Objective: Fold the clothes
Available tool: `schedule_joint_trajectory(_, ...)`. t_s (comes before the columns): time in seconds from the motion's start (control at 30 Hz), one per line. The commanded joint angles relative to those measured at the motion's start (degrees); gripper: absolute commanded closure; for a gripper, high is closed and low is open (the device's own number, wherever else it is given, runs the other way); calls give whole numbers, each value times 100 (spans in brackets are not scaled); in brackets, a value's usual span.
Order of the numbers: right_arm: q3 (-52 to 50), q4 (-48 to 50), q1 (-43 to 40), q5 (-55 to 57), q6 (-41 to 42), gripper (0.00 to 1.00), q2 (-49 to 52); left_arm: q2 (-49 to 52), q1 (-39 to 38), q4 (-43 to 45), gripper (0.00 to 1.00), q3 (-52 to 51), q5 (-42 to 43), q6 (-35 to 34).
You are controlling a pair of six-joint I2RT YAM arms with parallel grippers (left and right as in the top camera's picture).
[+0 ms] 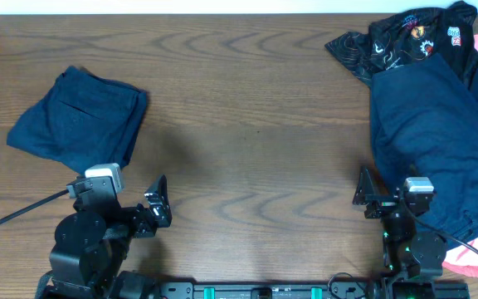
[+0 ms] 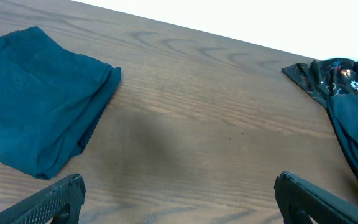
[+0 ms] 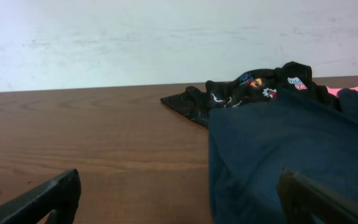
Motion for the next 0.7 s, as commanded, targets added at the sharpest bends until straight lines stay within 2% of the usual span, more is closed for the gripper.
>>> schedule_joint_trajectory(0.0,-7,-24,63,-7,-96,1,-26,-15,0,-122,2,-55,-118,199)
schedule_joint_trajectory(0.13,-7,-26,63,-7,-96,1,-26,-31,498,-590,2,-168,-219,391)
schedule_joint_trajectory(0.23,-7,-26,63,-7,-96,1,-26,-203,782,-411,2,-597,-210,680)
schedule_joint_trajectory(0.47,-7,-24,63,-7,-96,1,-26,-1497,1213,1093,2,-2621,-166,881)
schedule_joint_trajectory(0.67,-7,-26,63,-7,-96,1,-26,-2352,1421,2608,2,-3956,173,940)
